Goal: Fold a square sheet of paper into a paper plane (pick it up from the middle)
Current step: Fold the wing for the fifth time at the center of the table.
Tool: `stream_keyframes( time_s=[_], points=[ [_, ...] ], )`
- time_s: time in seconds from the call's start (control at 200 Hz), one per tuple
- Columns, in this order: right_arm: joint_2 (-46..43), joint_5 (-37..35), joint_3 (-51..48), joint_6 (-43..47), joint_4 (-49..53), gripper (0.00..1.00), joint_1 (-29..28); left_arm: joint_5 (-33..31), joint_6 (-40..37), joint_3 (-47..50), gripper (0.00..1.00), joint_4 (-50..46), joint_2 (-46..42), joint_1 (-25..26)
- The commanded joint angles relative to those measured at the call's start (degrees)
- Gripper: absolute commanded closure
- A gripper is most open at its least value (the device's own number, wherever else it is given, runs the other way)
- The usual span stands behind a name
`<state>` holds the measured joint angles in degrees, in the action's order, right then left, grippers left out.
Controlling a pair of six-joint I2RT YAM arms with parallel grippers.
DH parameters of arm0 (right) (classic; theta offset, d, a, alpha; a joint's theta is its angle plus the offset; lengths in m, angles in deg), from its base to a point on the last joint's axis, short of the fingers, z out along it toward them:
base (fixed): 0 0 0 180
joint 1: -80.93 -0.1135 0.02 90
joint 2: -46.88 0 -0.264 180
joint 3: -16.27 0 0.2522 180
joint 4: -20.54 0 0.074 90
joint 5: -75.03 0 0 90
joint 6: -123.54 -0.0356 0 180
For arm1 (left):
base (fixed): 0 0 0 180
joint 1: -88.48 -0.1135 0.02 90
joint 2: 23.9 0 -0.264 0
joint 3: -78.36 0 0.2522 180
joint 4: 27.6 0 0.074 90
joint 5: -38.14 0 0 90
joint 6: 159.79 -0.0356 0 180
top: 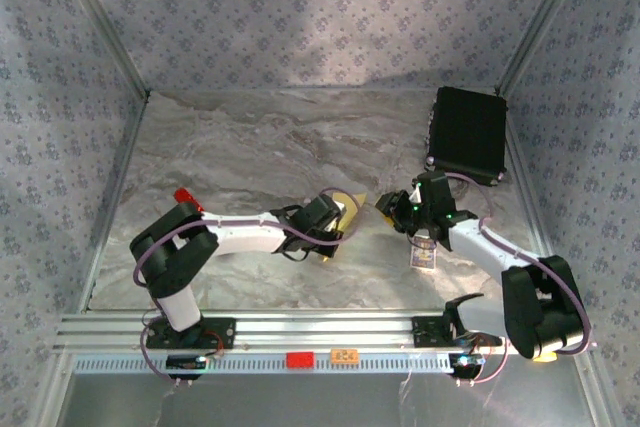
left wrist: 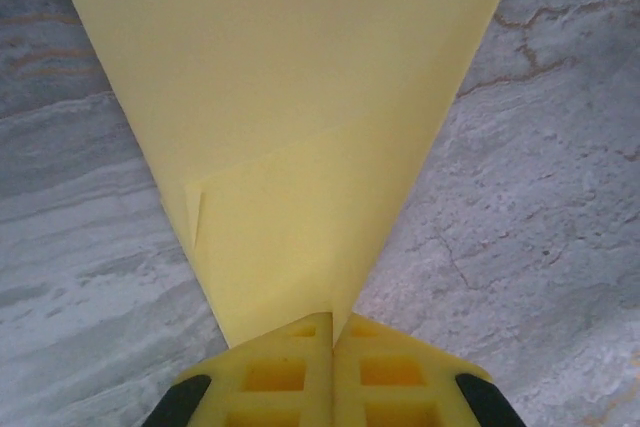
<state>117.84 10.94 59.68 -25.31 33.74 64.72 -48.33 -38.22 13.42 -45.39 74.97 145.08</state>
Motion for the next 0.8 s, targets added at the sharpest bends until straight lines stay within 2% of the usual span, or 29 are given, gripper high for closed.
stream_keyframes(
  time_s=[0.0, 0.33, 0.605, 0.795],
  points=[
    [-1.1, 0.4, -1.1, 0.5, -0.6, 0.61, -0.1, 6.3, 2.6, 1.8, 0.99, 4.5, -1.0, -1.5],
    [-1.8, -1.4, -3.4, 1.2, -7.6, 0.67, -2.7, 13.9, 8.2, 7.3, 1.00, 13.4, -0.7, -5.7],
    [-2.0, -7.5, -3.7, 6.7, -12.4, 0.72, -8.6, 20.4, 13.0, 11.3, 1.00, 22.6, 0.7, -8.7],
    [2.5, -1.6, -2.6, 8.8, -17.2, 0.74, -10.4, 24.3, 15.9, 13.3, 1.00, 28.1, 1.8, -10.0]
  ],
)
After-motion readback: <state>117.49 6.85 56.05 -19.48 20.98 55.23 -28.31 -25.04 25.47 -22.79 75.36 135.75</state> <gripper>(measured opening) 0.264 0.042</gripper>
